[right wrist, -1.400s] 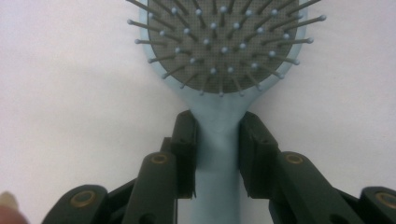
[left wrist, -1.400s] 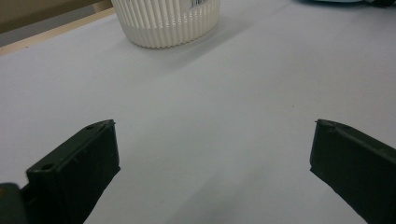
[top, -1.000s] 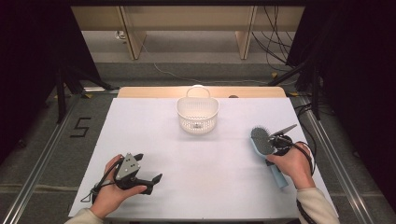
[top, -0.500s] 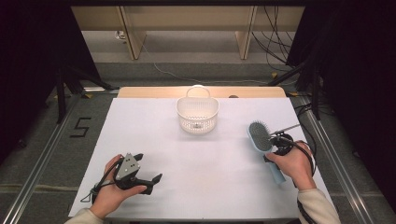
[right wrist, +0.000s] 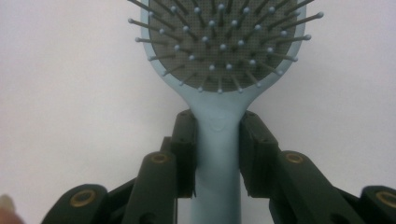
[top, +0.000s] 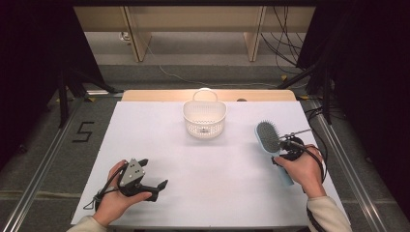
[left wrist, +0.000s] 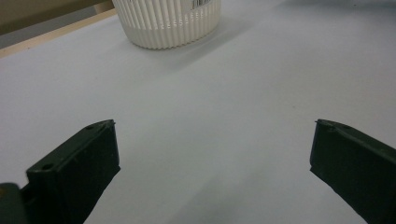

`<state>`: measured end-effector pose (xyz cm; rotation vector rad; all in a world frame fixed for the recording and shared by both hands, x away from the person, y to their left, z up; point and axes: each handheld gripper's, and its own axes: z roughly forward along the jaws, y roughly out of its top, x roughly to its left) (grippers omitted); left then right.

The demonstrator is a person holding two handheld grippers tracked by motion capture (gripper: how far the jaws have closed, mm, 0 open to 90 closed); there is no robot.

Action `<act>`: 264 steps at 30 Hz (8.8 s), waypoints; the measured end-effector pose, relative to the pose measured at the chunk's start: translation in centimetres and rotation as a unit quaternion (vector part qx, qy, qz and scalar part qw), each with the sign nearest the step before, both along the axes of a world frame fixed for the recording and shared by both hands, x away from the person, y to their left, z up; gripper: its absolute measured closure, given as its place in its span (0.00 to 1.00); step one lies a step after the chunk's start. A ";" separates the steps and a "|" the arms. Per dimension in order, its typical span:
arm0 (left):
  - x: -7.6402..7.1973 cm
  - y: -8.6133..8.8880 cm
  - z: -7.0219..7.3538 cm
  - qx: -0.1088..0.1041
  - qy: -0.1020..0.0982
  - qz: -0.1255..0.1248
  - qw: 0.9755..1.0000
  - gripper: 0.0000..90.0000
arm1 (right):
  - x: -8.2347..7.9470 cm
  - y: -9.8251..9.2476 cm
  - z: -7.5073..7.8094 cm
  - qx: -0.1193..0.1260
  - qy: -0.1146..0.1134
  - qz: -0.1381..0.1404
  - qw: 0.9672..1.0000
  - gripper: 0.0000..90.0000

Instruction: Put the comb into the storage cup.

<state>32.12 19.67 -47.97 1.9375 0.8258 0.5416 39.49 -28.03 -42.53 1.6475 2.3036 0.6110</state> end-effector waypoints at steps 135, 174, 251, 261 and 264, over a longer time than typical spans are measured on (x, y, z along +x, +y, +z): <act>0.1 -0.1 0.0 0.000 -0.001 0.000 1.000 0.01 | 1.0 1.3 2.0 0.057 -0.232 0.000 0.971 0.78; 0.0 -0.1 0.0 0.001 -0.001 -0.002 1.000 0.02 | 1.7 3.3 3.2 0.069 -0.262 0.009 0.963 0.78; 0.0 -0.1 0.0 0.001 -0.003 -0.001 1.000 0.02 | 2.8 6.4 4.5 0.090 -0.290 0.026 0.952 0.78; 0.0 -0.1 0.0 0.000 -0.003 -0.002 1.000 0.02 | 3.1 6.6 4.4 0.092 -0.289 0.028 0.952 0.78; 0.0 -0.1 0.0 0.000 -0.001 -0.002 1.000 0.02 | 3.2 6.8 4.4 0.092 -0.290 0.028 0.952 0.78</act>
